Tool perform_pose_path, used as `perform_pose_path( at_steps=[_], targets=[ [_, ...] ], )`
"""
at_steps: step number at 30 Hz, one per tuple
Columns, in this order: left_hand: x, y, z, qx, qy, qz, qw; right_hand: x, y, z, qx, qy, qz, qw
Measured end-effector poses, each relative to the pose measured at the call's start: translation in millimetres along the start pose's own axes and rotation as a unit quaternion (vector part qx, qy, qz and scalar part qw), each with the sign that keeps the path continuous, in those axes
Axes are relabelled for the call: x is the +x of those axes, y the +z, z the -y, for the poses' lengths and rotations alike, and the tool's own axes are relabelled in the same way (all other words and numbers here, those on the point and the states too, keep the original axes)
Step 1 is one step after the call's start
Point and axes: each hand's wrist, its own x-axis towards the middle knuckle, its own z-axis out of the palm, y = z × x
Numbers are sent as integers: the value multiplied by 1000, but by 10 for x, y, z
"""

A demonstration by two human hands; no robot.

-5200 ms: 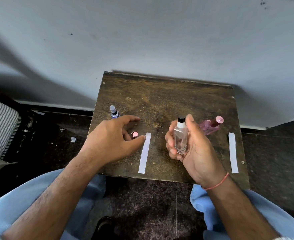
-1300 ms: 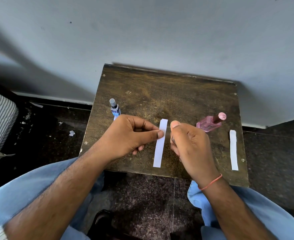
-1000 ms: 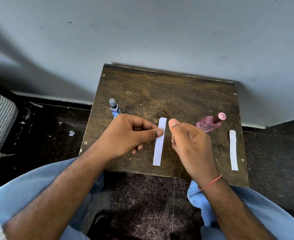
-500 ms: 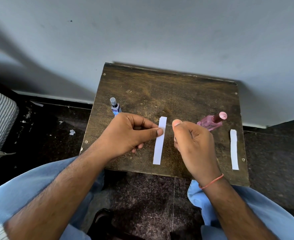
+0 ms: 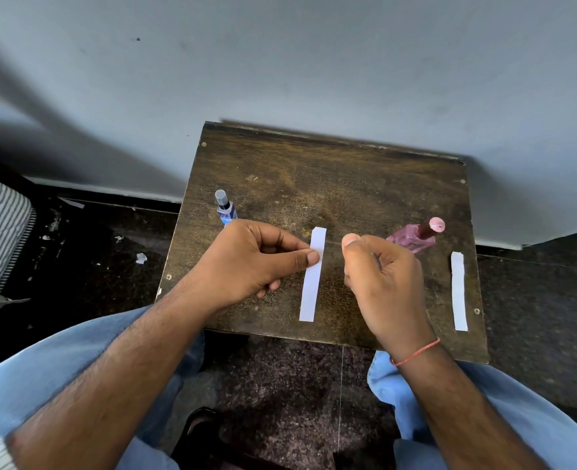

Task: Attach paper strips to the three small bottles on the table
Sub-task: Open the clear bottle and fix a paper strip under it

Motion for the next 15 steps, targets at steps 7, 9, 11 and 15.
perform_pose_path(
  at_steps=[7,9,11,15],
  targets=[
    [4,-2,-4,-1,2,1,1000,0,-7,6,-2,1,7,1000],
    [5,1,-1,1,2,1,1000,-3,-11,17,8,2,9,1000],
    [7,-2,6,3,0,1,1000,-5,-12,30,16,3,17,1000],
    [12,-10,23,9,5,1,1000,-23,-1,43,-22,0,24,999]
  ],
)
